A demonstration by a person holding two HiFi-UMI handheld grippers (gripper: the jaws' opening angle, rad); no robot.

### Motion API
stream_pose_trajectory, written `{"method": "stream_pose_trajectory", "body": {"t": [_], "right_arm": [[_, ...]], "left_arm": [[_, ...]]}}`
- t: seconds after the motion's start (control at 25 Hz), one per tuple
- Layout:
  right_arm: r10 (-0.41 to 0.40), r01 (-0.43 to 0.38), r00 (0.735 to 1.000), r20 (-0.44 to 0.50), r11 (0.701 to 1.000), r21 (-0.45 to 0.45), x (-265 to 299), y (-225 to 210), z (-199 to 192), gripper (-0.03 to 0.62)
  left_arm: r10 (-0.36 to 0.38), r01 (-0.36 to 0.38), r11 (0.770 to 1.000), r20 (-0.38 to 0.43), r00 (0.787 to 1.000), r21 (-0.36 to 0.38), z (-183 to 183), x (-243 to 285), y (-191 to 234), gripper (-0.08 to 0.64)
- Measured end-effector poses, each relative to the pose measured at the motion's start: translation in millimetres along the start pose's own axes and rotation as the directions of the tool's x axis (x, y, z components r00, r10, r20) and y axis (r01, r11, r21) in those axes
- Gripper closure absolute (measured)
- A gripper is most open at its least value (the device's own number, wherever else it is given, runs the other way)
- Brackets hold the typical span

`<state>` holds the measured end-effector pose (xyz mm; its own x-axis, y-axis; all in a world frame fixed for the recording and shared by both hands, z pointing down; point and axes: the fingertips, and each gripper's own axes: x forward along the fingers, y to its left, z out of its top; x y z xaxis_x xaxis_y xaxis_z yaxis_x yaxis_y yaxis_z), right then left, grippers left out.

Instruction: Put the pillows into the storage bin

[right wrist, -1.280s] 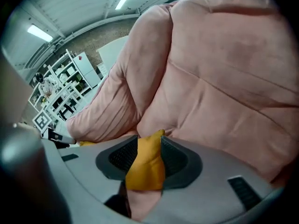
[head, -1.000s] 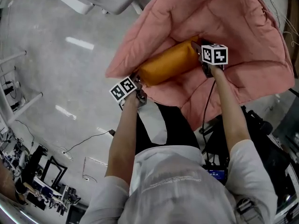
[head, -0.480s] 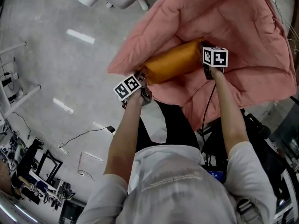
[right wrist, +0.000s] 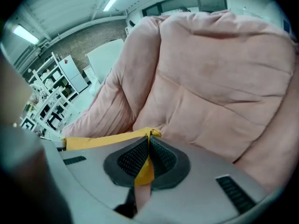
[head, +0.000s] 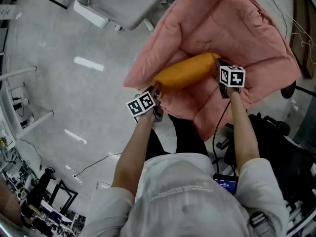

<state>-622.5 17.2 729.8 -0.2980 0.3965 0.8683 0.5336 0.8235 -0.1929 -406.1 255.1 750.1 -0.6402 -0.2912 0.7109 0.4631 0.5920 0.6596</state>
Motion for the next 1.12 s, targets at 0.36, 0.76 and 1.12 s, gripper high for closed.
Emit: {"method": "stream_pose_trajectory", "body": {"t": [0.36, 0.76, 1.12], "right_arm": [[-0.058, 0.048, 0.971, 0.233, 0.998, 0.049, -117.3, 5.1, 39.7, 0.56], [-0.09, 0.093, 0.894, 0.439, 0.996, 0.014, -218.6, 26.5, 85.3, 0.56], [-0.165, 0.156, 0.82, 0.548, 0.986, 0.062, -285.6, 68.4, 79.5, 0.56]], "left_arm": [[-0.126, 0.107, 0.929, 0.029, 0.992, 0.355, 91.0, -42.0, -94.4, 0.489], [-0.193, 0.066, 0.76, 0.128, 0.973, 0.646, 155.5, -96.7, -192.3, 0.497], [-0.318, 0.1, 0.614, 0.129, 0.939, 0.783, 181.4, -154.9, -232.7, 0.503]]}}
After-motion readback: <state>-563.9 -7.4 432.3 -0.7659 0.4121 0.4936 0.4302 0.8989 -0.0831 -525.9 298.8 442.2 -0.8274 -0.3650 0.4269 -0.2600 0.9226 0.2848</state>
